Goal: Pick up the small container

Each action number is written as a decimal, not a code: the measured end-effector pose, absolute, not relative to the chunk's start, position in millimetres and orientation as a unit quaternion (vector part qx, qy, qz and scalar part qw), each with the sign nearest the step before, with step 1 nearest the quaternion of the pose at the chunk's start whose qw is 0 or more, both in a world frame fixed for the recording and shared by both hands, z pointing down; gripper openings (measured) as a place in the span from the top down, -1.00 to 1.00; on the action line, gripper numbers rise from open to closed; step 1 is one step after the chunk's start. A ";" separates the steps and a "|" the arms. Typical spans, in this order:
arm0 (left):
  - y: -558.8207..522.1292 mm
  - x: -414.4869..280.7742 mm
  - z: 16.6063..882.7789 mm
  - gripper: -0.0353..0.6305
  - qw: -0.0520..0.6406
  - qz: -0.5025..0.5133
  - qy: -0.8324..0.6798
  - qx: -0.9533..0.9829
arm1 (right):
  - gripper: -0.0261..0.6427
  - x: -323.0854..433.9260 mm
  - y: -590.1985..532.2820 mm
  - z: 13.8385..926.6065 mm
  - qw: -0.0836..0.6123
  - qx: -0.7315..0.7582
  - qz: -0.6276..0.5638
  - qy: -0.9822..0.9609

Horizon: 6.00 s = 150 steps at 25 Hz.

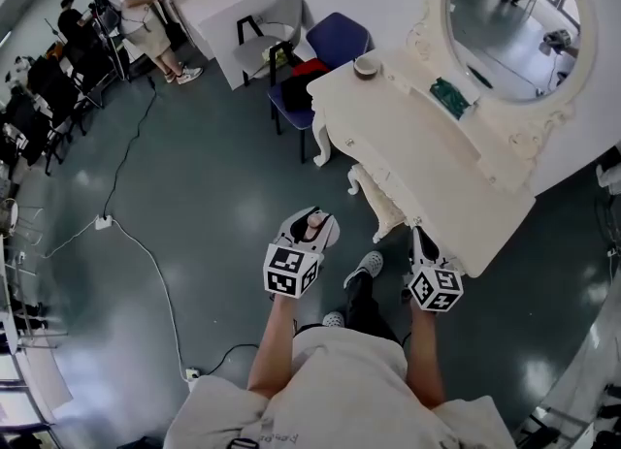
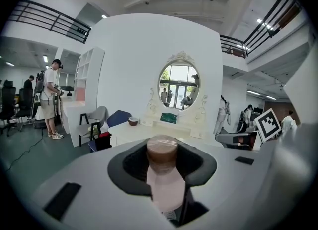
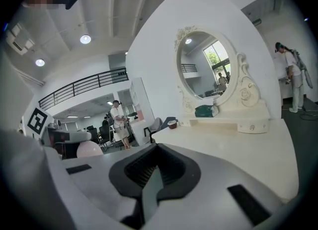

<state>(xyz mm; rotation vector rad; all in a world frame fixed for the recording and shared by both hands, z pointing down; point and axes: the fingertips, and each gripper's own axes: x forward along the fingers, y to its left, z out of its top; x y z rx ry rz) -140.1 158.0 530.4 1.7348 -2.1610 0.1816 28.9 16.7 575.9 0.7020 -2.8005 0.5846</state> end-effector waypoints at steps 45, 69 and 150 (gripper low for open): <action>-162.2 -239.0 507.7 0.47 0.144 0.077 -0.665 0.729 | 0.87 -18.3 -236.9 593.1 0.052 0.380 0.234 -0.893; -281.6 -198.2 513.8 0.47 0.108 0.134 -0.479 0.861 | 0.87 -37.7 -247.7 588.7 0.059 0.507 0.235 -0.827; -284.8 -139.3 732.5 0.28 0.182 0.285 -0.411 0.847 | 0.87 -41.1 -220.8 615.5 0.082 0.522 0.284 -0.800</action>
